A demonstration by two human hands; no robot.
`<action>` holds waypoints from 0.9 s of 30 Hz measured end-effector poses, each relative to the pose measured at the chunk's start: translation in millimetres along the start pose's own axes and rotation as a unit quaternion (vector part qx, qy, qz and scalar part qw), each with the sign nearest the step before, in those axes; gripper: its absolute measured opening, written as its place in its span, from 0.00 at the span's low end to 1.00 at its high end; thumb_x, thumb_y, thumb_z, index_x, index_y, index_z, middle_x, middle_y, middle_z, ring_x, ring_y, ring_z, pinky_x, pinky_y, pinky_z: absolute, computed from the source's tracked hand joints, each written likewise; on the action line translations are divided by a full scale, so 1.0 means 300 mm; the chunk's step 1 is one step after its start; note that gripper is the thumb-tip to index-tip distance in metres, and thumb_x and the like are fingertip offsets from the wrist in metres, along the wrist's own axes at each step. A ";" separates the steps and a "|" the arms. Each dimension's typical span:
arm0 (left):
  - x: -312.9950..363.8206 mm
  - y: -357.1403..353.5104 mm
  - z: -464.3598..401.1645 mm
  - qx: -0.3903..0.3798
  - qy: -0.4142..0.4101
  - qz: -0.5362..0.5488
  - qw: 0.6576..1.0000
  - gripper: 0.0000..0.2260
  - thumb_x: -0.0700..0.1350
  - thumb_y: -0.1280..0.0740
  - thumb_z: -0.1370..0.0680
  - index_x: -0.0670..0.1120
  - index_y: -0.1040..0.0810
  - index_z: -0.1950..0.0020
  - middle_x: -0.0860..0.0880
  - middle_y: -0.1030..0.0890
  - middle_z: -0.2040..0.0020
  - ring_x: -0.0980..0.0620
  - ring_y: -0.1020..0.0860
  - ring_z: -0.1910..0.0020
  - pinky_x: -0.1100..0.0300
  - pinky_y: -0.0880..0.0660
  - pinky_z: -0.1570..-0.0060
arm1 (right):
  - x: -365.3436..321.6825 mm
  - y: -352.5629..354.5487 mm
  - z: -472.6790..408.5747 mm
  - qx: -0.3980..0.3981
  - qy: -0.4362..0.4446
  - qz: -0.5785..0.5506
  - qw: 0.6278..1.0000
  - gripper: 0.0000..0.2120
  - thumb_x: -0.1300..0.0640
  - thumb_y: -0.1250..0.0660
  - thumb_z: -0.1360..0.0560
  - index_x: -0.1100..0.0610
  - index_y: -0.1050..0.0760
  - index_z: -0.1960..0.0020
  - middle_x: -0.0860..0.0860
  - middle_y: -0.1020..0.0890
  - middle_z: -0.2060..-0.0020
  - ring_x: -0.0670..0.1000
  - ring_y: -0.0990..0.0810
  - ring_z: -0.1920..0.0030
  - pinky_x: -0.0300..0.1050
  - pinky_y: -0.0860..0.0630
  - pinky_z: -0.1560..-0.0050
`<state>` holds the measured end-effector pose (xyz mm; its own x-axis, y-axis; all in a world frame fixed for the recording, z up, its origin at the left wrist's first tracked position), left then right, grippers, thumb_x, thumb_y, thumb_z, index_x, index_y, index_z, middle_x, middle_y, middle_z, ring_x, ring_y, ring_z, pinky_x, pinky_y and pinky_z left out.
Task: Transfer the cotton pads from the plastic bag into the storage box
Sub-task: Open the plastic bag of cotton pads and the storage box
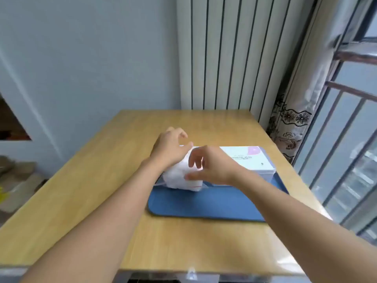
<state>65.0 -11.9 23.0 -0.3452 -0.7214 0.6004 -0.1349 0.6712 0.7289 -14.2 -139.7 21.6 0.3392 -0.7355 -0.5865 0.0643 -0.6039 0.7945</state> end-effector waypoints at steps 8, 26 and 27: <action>-0.213 -0.043 0.267 0.018 0.219 0.051 0.974 0.26 0.72 0.37 0.28 0.48 0.25 0.56 0.52 0.19 0.58 0.51 0.21 0.61 0.57 0.30 0.65 | 0.021 -0.191 0.128 0.168 0.100 0.243 0.950 0.12 0.58 0.23 0.32 0.54 0.22 0.51 0.50 0.23 0.55 0.55 0.25 0.57 0.48 0.26 0.60; -0.006 -0.038 0.185 0.204 -0.134 0.191 0.951 0.05 0.43 0.26 0.26 0.44 0.19 0.55 0.51 0.22 0.54 0.53 0.21 0.52 0.61 0.24 0.51 | 0.140 -0.187 -0.017 0.206 -0.073 -0.547 0.808 0.09 0.61 0.30 0.20 0.67 0.21 0.53 0.58 0.17 0.61 0.54 0.17 0.57 0.56 0.19 0.45; -0.004 -0.035 0.190 0.212 -0.140 0.179 0.950 0.04 0.43 0.27 0.25 0.43 0.19 0.56 0.50 0.22 0.54 0.54 0.21 0.52 0.62 0.25 0.51 | 0.139 -0.189 -0.013 0.201 -0.077 -0.561 0.800 0.09 0.60 0.30 0.20 0.68 0.21 0.53 0.58 0.17 0.60 0.54 0.17 0.56 0.58 0.19 0.43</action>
<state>14.0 -8.4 -4.3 -0.6654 -0.3995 0.6305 -0.3037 0.9165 0.2602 -0.1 -134.9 -47.3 0.1577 0.3268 -0.9318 -0.0703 -0.9375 -0.3407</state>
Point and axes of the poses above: each hand's wrist, its own z-axis away from the middle knuckle, its own y-axis out of the back of the hand, x = y × z, the point moved 7 cm from there along -z, towards the middle knuckle
